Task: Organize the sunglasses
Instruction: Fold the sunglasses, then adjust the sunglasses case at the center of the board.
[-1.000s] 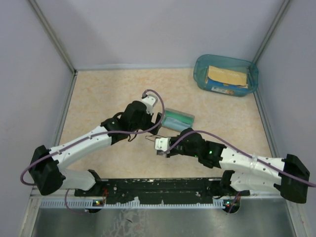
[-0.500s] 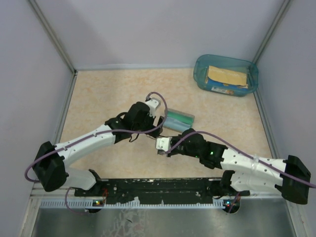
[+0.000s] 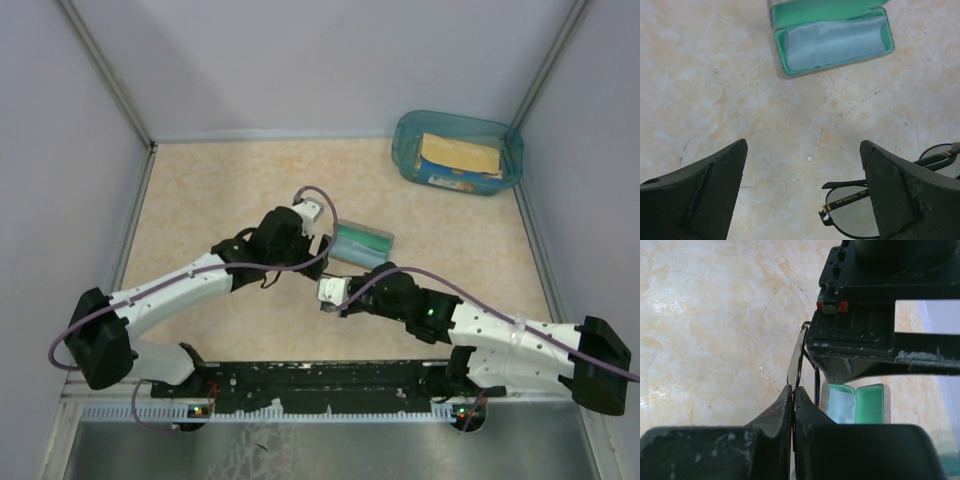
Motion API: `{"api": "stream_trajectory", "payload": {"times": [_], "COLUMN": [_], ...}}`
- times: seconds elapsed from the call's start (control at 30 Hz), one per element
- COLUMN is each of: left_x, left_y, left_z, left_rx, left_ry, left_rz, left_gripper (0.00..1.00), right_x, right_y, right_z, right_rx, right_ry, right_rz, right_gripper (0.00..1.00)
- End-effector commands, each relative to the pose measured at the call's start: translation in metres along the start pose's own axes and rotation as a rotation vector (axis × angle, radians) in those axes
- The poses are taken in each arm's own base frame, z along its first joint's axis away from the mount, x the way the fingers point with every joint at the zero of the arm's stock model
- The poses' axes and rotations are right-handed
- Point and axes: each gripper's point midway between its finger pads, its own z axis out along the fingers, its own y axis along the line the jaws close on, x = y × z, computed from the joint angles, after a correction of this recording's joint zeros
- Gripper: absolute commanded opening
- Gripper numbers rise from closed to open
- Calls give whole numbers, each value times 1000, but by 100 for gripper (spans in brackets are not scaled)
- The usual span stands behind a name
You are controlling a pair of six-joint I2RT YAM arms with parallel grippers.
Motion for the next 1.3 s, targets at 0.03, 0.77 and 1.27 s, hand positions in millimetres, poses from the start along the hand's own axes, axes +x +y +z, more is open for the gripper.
{"api": "stream_trajectory", "payload": {"times": [0.03, 0.77, 1.27], "left_x": [-38, -13, -9], "left_y": [43, 50, 38], "left_z": [-28, -61, -55], "left_rx": [-186, -88, -1], "left_ry": [-190, -403, -459], "left_rz": [-121, -181, -162], "left_gripper": [100, 100, 100], "right_x": [-18, 42, 85], "right_y": [-22, -89, -117], "right_z": [0, 16, 20], "right_rx": [63, 70, 71], "right_ry": [-36, -16, -32], "right_rz": [49, 248, 229], "right_gripper": [0, 0, 0]}}
